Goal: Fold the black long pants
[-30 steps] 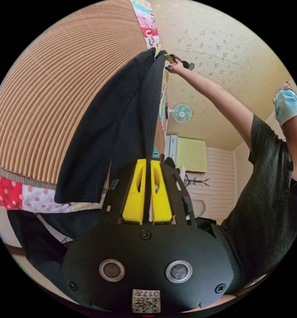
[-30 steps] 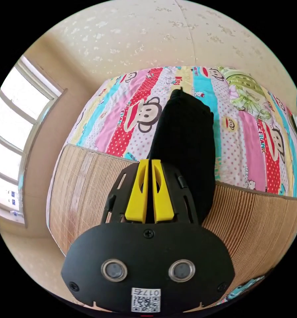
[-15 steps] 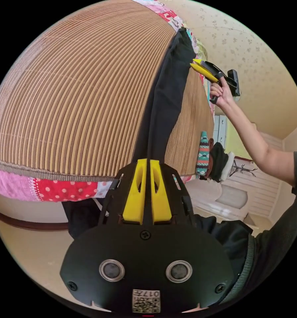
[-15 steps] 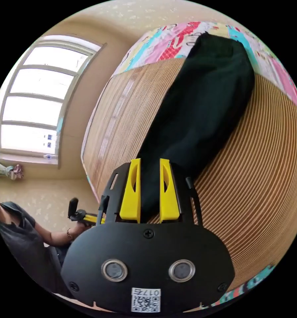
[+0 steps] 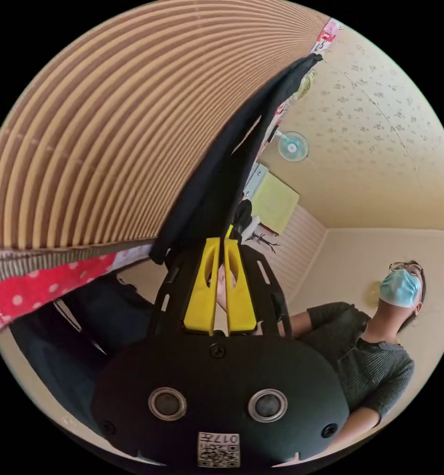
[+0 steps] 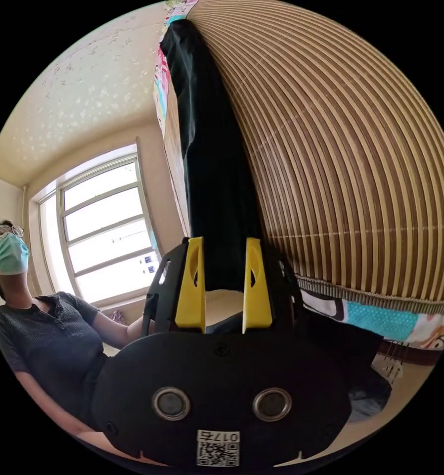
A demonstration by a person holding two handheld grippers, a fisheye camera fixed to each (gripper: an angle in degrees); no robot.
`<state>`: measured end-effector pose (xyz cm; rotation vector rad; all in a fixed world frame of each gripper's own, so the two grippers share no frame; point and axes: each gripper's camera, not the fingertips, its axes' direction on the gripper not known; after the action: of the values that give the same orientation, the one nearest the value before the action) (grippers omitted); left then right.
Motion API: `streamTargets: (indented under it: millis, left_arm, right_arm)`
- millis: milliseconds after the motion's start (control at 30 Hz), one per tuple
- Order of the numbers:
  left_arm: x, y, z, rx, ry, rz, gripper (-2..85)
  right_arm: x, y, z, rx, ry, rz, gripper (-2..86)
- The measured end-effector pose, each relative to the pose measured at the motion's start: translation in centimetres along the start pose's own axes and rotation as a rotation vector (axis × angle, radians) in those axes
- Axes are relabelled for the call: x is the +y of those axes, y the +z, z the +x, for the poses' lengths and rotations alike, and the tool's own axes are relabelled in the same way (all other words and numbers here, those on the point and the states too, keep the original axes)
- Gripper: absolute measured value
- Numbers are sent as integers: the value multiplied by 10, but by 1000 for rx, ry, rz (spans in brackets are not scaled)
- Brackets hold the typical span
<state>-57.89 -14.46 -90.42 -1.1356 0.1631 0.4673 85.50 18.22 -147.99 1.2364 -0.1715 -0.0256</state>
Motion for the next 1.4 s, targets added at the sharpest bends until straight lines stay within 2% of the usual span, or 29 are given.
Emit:
streamTargets:
  millis: [67,200,400,500,600,700,833,1033,1133,1267,1400]
  left_arm:
    - [-3,-6,5,-77,12,18,-8]
    - [-7,1,38,-196,173,-55,-8]
    - [-12,22,13,-362,153,-84,-7]
    - [-13,23,-11,-320,75,-49,-5]
    - [-5,28,-3,-364,129,-57,3]
    - [1,24,7,-415,143,-78,47]
    - [-10,-6,42,-466,203,61,124]
    - [-113,-13,93,-384,371,147,135]
    - [-177,-5,128,-354,377,186,149]
    - [-239,13,172,-532,430,235,149]
    - [-285,27,176,-502,418,214,113]
  right_arm:
    - [7,5,3,15,-3,39,34]
    - [22,-6,-23,53,-79,96,18]
    - [53,-29,-39,162,-72,201,13]
    - [48,-21,-16,218,-10,167,16]
    - [46,-22,-8,222,10,159,24]
    - [46,-26,-11,257,-3,128,47]
    - [39,-66,-14,151,-15,195,100]
    - [-47,-112,-21,136,-137,192,129]
    - [-112,-126,-32,124,-193,180,144]
    - [-192,-141,-40,-56,-197,216,165]
    - [-236,-142,-40,-72,-132,230,168]
